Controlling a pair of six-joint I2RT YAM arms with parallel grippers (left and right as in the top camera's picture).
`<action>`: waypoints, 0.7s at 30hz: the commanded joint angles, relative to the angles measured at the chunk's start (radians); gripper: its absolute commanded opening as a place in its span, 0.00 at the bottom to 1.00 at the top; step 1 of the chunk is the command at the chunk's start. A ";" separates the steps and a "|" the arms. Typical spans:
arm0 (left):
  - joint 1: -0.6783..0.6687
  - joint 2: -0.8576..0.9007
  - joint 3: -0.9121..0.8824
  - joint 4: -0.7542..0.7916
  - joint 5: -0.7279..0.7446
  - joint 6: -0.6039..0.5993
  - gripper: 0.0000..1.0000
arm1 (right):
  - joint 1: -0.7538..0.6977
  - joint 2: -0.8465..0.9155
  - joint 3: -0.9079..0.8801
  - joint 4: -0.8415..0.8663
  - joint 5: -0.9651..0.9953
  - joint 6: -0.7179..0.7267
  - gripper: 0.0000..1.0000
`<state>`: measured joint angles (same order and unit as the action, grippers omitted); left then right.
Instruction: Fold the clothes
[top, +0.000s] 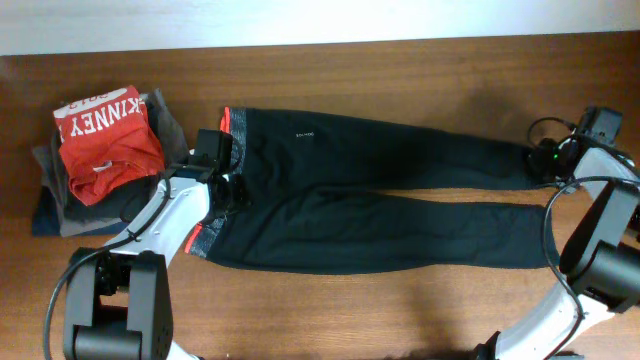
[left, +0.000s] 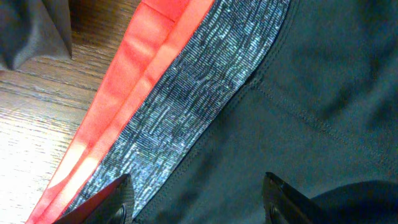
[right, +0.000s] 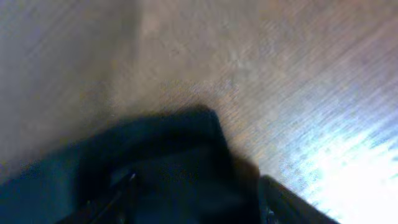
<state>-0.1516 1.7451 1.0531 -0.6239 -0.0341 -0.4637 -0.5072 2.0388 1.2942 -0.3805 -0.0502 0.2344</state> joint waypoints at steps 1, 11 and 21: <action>-0.003 0.006 0.008 0.000 -0.010 0.010 0.66 | -0.005 0.028 0.003 0.001 -0.100 0.005 0.48; -0.003 0.006 0.008 0.000 -0.011 0.010 0.66 | -0.005 -0.042 0.191 -0.101 -0.136 -0.066 0.04; -0.003 0.006 0.008 -0.001 -0.010 0.010 0.66 | -0.005 -0.054 0.286 -0.301 0.066 -0.066 0.66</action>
<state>-0.1516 1.7451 1.0531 -0.6243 -0.0341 -0.4637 -0.5079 2.0014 1.5749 -0.6464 -0.0559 0.1734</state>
